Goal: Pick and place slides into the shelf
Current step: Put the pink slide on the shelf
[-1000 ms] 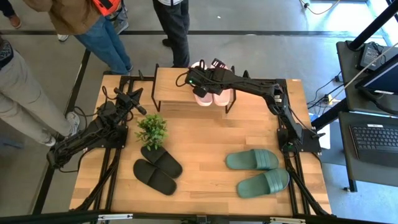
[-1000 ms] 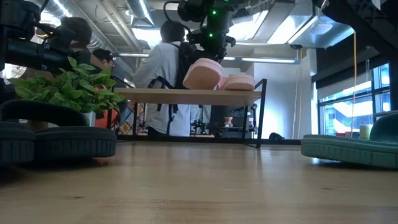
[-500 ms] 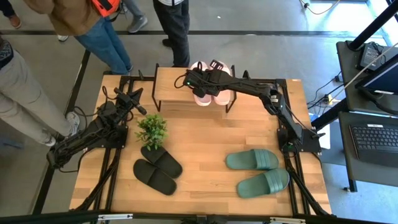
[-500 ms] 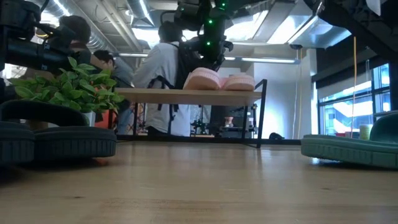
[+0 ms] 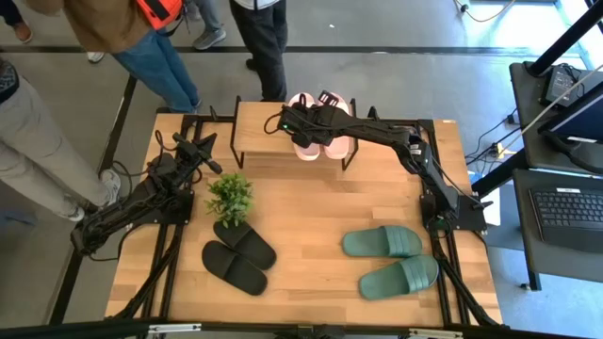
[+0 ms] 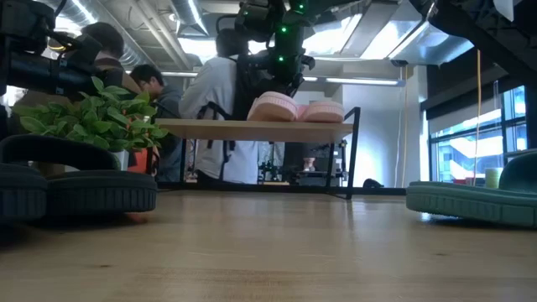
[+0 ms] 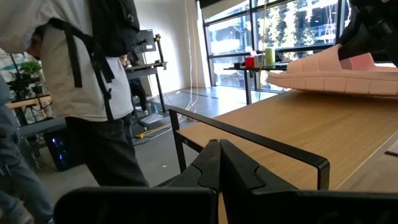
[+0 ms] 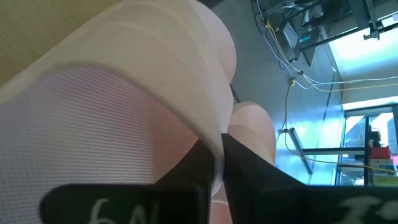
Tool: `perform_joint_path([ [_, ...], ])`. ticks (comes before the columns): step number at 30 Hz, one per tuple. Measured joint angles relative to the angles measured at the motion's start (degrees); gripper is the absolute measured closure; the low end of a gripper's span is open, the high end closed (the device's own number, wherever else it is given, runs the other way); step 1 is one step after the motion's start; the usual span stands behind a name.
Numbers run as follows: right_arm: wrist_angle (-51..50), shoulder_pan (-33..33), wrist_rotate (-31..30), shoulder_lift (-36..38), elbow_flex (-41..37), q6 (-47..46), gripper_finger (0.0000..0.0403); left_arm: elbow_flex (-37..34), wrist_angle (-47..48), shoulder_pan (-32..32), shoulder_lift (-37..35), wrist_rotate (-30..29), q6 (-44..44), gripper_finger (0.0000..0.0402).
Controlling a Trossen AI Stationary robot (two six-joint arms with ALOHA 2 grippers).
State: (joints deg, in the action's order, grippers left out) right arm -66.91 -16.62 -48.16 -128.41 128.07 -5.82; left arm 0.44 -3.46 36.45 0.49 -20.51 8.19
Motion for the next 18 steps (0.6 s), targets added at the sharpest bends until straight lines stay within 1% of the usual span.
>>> perform_joint_path([
  [18, 0.8, 0.0, 0.1, -0.1, 0.0, -0.2, 0.0365, 0.0, 0.0, 0.0, 0.0, 0.0, 0.0, 0.0401],
])
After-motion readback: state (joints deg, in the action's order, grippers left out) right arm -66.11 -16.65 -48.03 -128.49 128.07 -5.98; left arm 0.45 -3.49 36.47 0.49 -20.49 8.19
